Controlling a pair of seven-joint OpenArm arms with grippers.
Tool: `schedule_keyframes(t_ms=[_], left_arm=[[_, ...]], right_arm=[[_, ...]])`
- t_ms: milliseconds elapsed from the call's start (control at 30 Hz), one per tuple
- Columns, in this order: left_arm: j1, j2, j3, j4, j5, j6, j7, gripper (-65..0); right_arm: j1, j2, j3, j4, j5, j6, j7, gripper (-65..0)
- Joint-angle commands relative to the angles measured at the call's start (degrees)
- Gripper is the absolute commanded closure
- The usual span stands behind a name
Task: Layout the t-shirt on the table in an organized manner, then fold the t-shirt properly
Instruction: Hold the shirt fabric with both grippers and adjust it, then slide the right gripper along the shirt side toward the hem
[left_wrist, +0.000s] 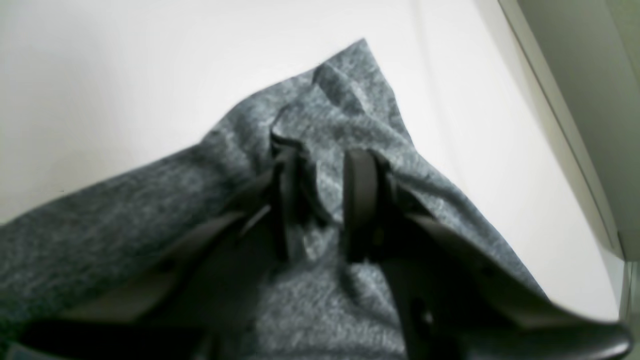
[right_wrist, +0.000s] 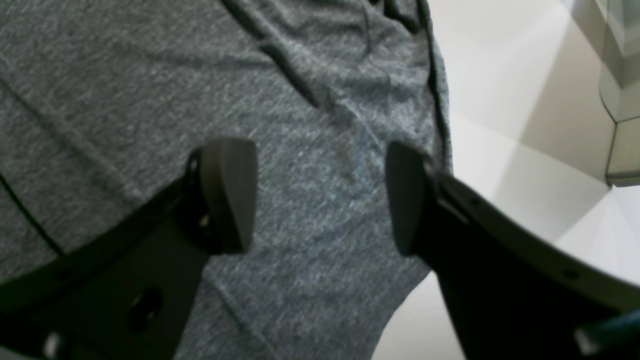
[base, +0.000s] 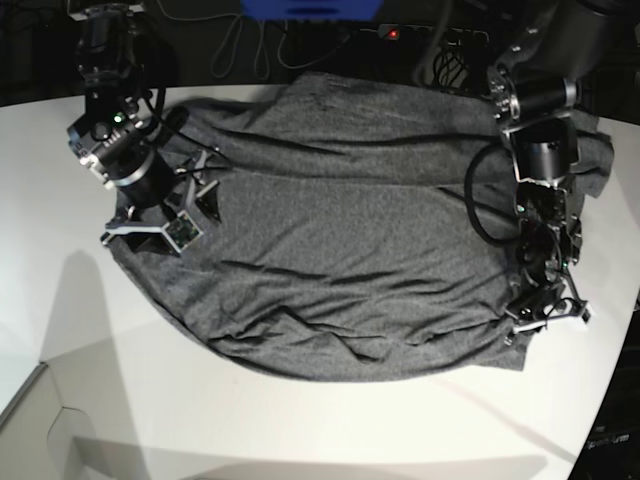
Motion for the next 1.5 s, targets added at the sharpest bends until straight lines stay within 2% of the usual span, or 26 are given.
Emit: schedule_keyframes(t_ms=[0, 167, 367, 567, 967, 1033, 1133, 1333, 1467], left_arm=[[-1.6, -0.6, -0.9, 0.9, -0.3, -0.6, -1.2, -14.8], [-1.6, -0.3, -4.5, 0.9, -0.3, -0.6, -1.1, -14.8], [-1.6, -0.3, -4.5, 0.5, -0.2, -0.6, -1.1, -14.8], [-2.9, -0.3, -4.7, -4.9, -0.2, -0.7, -1.1, -14.8], [-3.0, -0.2, -4.7, -4.7, -0.3, -0.7, -1.1, -14.4], [-3.0, -0.2, -4.7, -4.7, -0.3, -0.7, -1.1, -12.3], [-3.0, -0.2, -4.7, -4.7, -0.3, -0.7, -0.9, 0.0], [-2.7, -0.2, -4.7, -3.5, -0.4, -0.7, -0.6, -0.2], [0.2, 0.9, -4.7, 4.5, -0.4, -0.7, -0.5, -0.2]], right_arm=[[0.5, 0.3, 0.3, 0.9, 0.3, -0.6, 1.5, -40.4], [0.0, 0.4, 0.3, 0.9, 0.3, -0.6, 1.5, -40.4], [-0.2, 1.3, 0.3, 0.9, 0.3, -0.6, 1.5, -40.4], [-0.2, 1.4, 0.3, 0.9, 0.3, -0.6, 1.5, -40.4], [-0.9, 1.4, 0.3, 1.0, 0.3, -0.6, 1.5, -40.4], [-0.9, 1.4, 0.3, 1.0, 0.3, -0.6, 1.5, -40.4], [-0.9, 1.4, 0.3, 1.0, 0.3, -0.6, 1.5, -40.4], [-0.5, 1.4, 0.3, 1.0, 0.3, -0.6, 1.5, -40.4], [0.7, 1.4, 0.3, 1.0, 0.3, -0.7, 1.5, -40.4]])
